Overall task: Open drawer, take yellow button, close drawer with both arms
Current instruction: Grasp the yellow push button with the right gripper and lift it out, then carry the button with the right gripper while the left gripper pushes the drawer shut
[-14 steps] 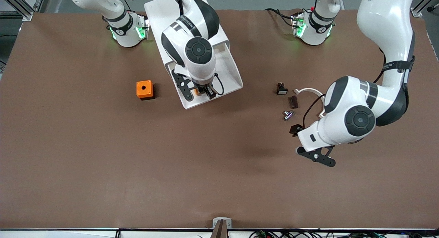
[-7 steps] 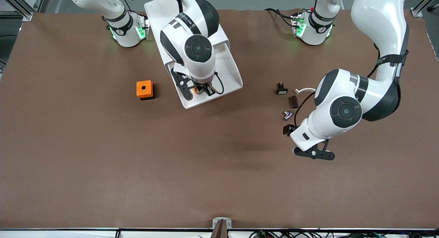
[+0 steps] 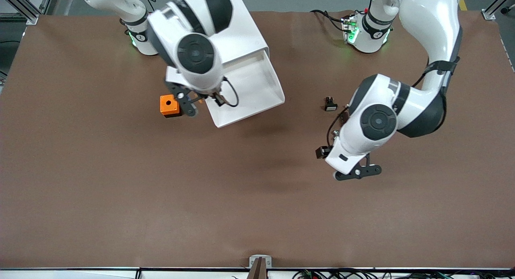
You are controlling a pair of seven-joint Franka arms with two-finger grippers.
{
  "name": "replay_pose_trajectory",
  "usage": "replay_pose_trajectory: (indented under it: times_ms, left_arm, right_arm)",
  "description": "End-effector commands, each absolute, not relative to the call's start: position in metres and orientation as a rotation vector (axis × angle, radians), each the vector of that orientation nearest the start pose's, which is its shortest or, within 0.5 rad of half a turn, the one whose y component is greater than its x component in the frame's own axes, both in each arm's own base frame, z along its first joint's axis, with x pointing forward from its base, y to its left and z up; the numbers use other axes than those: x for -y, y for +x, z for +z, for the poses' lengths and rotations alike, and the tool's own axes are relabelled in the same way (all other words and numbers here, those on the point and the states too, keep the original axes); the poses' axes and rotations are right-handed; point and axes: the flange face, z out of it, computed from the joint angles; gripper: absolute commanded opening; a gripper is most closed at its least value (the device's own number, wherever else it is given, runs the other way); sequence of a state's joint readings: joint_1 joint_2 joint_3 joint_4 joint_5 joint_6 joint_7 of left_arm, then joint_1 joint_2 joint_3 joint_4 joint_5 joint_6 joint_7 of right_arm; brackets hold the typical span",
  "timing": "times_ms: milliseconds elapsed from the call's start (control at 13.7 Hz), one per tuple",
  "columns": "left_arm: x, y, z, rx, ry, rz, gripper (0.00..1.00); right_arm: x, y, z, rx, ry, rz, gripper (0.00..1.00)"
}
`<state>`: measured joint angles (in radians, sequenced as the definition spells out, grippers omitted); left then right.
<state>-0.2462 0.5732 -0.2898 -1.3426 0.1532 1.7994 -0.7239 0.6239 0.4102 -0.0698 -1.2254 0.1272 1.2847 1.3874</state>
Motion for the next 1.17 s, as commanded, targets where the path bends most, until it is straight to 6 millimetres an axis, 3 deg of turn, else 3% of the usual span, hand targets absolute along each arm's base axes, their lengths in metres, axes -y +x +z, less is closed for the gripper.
replay_pose_trajectory:
  times_ms: [0, 219, 365, 583, 802, 948, 1094]
  left_arm:
    - [0.340, 0.617, 0.388, 0.428, -3.032, 0.128, 1.00]
    - [0.375, 0.599, 0.373, 0.470, -3.019, 0.152, 1.00]
    - [0.401, 0.588, 0.369, 0.539, -3.078, 0.201, 1.00]
    - [0.438, 0.564, 0.361, 0.429, -3.104, 0.211, 1.00]
    - [0.463, 0.546, 0.352, 0.415, -3.120, 0.260, 1.00]
    - [0.467, 0.543, 0.353, 0.485, -3.134, 0.322, 1.00]
    - [0.485, 0.527, 0.353, 0.494, -3.129, 0.328, 1.00]
  right_arm:
    - [-0.258, 0.548, 0.563, -0.958, -3.112, 0.547, 0.18]
    - [-0.155, 0.573, 0.564, -0.610, -3.196, 0.569, 0.17]
    - [-0.090, 0.586, 0.551, -0.392, -3.199, 0.605, 0.17]
    - [-0.005, 0.600, 0.516, -0.164, -3.175, 0.566, 0.17]
    - [0.061, 0.603, 0.462, -0.027, -3.155, 0.461, 0.17]
    - [0.086, 0.599, 0.426, -0.032, -3.166, 0.420, 0.17]
    - [0.109, 0.593, 0.394, 0.006, -3.193, 0.367, 0.17]
